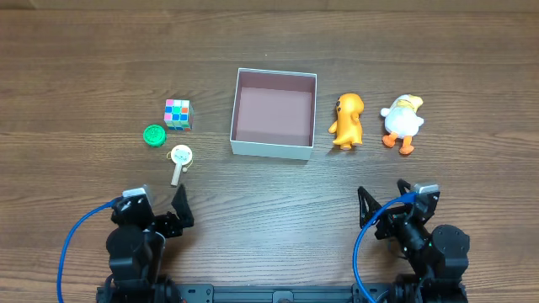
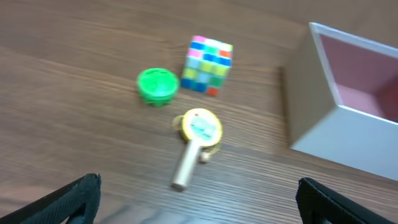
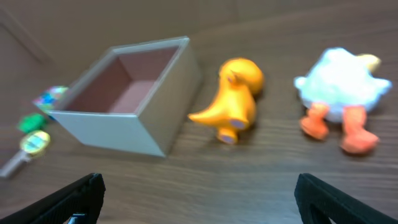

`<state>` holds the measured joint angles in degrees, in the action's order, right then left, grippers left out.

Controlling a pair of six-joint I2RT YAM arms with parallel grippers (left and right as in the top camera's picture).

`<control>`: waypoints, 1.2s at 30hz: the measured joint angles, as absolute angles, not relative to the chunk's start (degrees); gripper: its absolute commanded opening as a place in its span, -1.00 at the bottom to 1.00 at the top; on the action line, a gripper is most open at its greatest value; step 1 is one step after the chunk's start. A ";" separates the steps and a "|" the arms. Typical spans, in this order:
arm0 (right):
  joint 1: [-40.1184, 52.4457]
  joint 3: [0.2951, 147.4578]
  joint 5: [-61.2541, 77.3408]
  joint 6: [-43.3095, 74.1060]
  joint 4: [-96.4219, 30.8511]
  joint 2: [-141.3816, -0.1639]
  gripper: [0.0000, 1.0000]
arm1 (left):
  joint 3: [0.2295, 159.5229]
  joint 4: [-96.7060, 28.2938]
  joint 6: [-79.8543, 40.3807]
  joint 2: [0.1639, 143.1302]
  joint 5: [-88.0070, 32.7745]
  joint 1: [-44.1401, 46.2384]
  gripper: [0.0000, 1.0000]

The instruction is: Pack container

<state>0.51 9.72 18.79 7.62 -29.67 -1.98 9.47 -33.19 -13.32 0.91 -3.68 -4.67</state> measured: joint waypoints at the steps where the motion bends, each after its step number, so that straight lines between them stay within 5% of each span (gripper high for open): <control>1: 0.51 9.72 19.38 8.25 -28.97 -1.98 1.00 | 9.69 -33.21 -13.32 0.91 -4.64 -4.67 1.00; 7: 0.51 11.64 21.65 10.63 -30.35 -2.20 1.00 | 19.77 -33.41 -13.08 0.99 -8.62 -4.67 1.00; 13: 0.51 31.55 19.42 11.94 -41.30 -12.86 1.00 | 32.01 -37.08 -13.02 14.17 -9.50 -4.67 1.00; 25: 0.64 76.79 16.34 2.98 -68.58 -64.66 1.00 | 74.65 -57.63 -8.32 64.60 -12.16 -4.67 1.00; 36: 1.34 79.18 18.65 5.87 -56.34 -99.88 1.00 | 80.31 -61.25 -7.25 75.64 -12.08 -4.67 1.00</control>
